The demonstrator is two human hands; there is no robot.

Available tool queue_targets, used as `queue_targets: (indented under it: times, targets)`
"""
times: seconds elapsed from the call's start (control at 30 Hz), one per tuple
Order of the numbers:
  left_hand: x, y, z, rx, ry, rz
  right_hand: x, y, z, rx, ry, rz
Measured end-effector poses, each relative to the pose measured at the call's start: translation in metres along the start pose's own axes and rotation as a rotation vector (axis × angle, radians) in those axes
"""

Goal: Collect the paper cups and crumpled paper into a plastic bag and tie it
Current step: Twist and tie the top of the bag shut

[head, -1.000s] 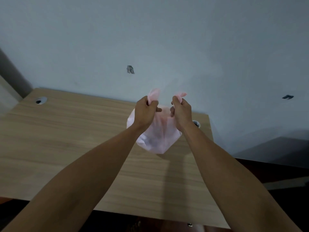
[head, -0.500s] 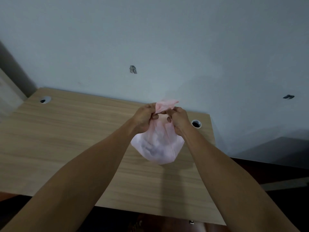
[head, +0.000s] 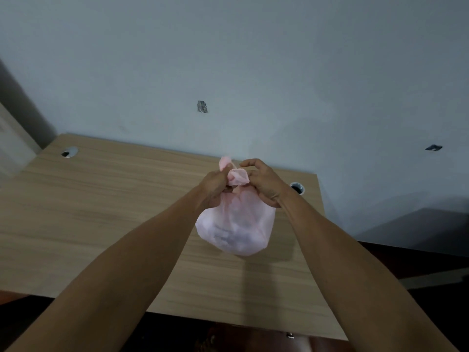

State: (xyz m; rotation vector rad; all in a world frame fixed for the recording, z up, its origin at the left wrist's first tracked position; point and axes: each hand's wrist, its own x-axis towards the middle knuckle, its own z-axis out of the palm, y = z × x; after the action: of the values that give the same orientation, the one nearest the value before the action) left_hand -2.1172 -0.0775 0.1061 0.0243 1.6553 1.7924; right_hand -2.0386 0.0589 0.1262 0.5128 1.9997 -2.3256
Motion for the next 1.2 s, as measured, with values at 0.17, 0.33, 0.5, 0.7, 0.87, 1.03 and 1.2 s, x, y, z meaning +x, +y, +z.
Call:
queue_targets:
  times: [0.17,0.33,0.5,0.7,0.87,1.03,1.2]
  targets:
    - [-0.008,0.005,0.002,-0.098,0.045,-0.081,-0.008,0.007,0.003,-0.059,-0.132,-0.051]
    - [-0.006,0.005,-0.003,0.089,0.032,-0.077,-0.004,0.009,0.012,-0.206,-0.006,-0.167]
    - [-0.020,0.003,-0.001,0.126,-0.105,0.083,0.004,0.010,0.016,-0.167,0.298,-0.180]
    - [-0.028,-0.010,0.004,0.535,0.085,0.606,0.022,-0.005,0.020,-0.102,0.455,-0.030]
    - [-0.015,-0.001,-0.011,1.077,0.357,0.610,0.016,-0.020,0.012,-0.142,0.200,-0.006]
    - [-0.008,0.014,-0.021,1.164,0.267,0.336,0.011,-0.021,0.013,-0.933,-0.031,-0.198]
    - [-0.011,0.026,-0.027,0.492,0.051,0.170,0.019,0.000,0.014,-1.263,0.189,-0.623]
